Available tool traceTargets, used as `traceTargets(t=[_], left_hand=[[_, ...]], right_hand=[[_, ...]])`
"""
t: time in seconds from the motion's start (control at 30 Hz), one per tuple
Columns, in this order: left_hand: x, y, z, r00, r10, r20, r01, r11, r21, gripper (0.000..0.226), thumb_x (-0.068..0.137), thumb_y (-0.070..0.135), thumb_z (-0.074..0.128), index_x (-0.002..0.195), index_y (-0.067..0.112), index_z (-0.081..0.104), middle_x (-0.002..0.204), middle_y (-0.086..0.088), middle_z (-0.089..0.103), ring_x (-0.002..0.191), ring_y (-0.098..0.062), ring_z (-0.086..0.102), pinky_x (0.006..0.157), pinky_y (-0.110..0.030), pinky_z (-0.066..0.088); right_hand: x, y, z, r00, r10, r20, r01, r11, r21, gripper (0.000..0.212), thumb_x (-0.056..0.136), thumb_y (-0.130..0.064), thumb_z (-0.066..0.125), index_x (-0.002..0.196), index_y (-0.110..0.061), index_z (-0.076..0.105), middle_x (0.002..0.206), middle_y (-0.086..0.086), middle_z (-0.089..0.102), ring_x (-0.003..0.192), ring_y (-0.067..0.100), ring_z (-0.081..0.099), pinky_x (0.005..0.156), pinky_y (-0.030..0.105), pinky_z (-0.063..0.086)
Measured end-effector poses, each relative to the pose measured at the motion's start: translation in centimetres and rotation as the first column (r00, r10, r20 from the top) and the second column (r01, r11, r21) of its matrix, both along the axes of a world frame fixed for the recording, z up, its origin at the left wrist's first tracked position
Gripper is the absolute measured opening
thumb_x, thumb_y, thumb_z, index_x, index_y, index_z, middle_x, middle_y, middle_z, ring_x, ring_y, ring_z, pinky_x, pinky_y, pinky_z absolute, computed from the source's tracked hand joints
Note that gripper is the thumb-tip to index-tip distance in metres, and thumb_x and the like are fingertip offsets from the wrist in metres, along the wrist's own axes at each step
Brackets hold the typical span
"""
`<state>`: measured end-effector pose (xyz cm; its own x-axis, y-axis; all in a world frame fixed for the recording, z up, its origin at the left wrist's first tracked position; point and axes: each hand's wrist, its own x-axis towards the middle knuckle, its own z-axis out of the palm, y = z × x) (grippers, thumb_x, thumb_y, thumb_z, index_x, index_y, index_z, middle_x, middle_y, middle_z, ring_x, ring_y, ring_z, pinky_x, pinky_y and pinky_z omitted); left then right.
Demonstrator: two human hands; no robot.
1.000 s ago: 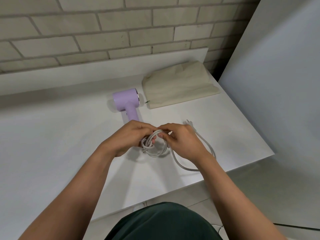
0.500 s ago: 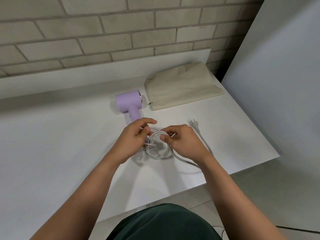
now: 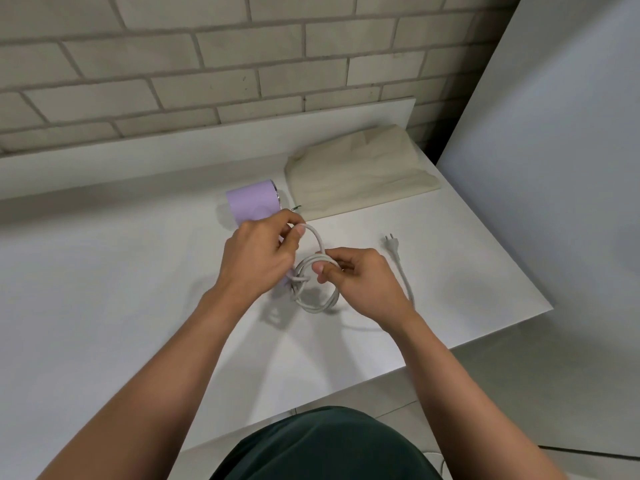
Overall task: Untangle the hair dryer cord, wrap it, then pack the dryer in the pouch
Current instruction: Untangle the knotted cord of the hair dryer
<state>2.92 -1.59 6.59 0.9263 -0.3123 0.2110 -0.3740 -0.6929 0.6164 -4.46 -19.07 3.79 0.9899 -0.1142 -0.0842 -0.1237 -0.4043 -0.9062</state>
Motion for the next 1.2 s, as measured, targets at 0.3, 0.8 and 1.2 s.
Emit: traceTargets(t=[0.3,0.8,1.2], left_hand=[[2.0,1.1,-0.7,0.873,-0.482,0.074,0.443,0.847,0.293,0.032,0.101,0.033,0.061,0.132,0.037,0.066,0.141,0.012,0.059,0.122,-0.016,0.052,0.091,-0.037,0.051],[3.6,1.5,-0.6,1.0,0.007,0.018,-0.011,0.976,0.219,0.027,0.105,0.036,0.047,0.098,0.032,0.073,0.091,0.016,0.074,0.088,-0.023,0.063,0.07,-0.036,0.052],[3.1,1.8,-1.4,0.798,-0.58,0.163,0.518,0.799,0.306,0.035,0.094,0.03,0.061,0.126,0.045,0.064,0.094,0.011,0.074,0.085,-0.016,0.065,0.067,-0.038,0.054]], right_hand=[[0.1,0.1,1.2,0.996,0.06,-0.063,-0.063,0.997,-0.046,0.017,0.098,-0.027,0.069,0.085,-0.022,0.079,0.066,-0.014,0.069,0.054,0.003,0.048,0.064,0.026,0.037],[1.1,-0.3,2.6,0.999,0.034,0.012,-0.035,0.991,0.132,0.01,0.097,-0.025,0.071,0.101,-0.024,0.08,0.09,-0.008,0.079,0.082,0.008,0.069,0.085,0.031,0.053],[0.4,-1.0,2.2,1.0,0.015,-0.018,-0.012,0.985,0.173,0.011,0.096,-0.014,0.072,0.099,-0.011,0.081,0.082,0.001,0.079,0.066,-0.003,0.063,0.065,0.008,0.043]])
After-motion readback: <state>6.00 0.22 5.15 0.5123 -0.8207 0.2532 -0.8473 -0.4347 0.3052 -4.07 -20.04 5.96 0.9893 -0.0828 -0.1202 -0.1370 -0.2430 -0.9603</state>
